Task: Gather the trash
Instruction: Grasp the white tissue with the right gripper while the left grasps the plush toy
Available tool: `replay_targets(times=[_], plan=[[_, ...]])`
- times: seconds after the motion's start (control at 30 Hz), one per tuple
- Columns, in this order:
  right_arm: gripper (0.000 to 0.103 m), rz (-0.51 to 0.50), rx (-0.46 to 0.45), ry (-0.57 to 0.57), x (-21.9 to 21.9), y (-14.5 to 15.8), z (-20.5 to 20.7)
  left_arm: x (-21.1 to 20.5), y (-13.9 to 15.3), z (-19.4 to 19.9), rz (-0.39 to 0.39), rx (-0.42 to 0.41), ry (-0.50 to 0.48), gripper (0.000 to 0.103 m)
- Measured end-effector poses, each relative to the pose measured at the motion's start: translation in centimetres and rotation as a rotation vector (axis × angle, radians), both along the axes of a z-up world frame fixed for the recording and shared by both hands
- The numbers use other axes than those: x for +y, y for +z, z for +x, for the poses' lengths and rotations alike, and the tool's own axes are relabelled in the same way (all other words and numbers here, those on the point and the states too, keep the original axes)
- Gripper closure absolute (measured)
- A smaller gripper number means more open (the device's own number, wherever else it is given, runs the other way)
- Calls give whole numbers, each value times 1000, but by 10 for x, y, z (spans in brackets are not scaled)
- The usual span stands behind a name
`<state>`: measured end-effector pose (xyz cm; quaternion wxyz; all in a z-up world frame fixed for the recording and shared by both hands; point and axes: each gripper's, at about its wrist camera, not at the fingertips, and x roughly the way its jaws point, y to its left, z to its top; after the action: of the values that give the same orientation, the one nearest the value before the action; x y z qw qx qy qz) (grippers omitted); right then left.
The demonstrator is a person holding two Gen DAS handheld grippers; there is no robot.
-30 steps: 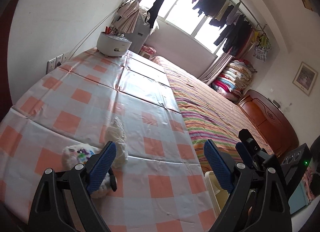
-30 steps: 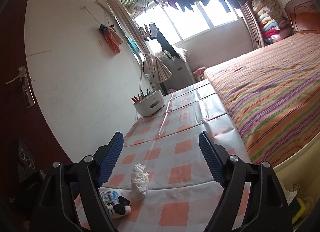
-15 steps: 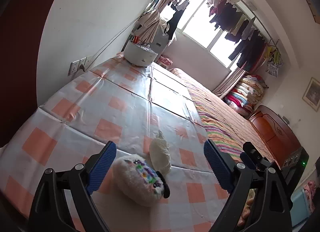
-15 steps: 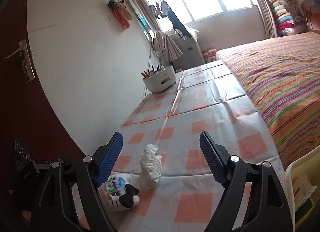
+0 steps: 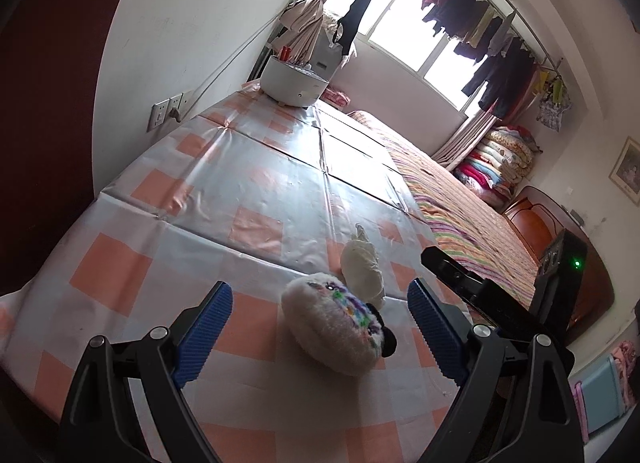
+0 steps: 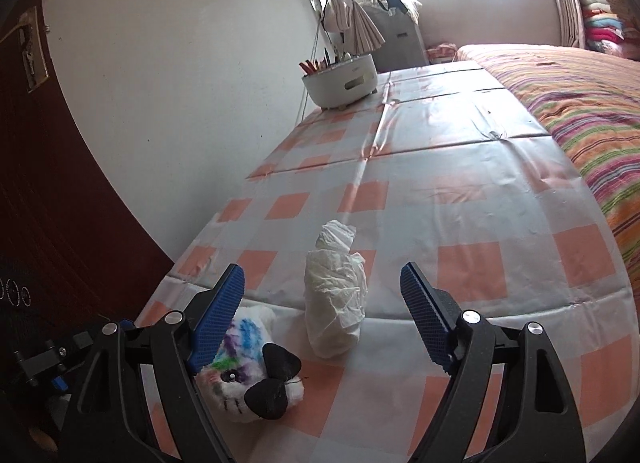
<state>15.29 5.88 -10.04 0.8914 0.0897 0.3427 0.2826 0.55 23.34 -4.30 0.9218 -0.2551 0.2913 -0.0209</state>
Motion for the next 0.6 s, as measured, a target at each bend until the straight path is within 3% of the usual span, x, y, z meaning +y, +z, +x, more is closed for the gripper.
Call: replay_targets(times=[0.23,0.6], plan=[[24,-57,64,22,19,-12,15,7,-5,-6,2,12,-4,16],[24,-182,91,45,48,-23,28,6,-8,-7,17,35,-25,16]])
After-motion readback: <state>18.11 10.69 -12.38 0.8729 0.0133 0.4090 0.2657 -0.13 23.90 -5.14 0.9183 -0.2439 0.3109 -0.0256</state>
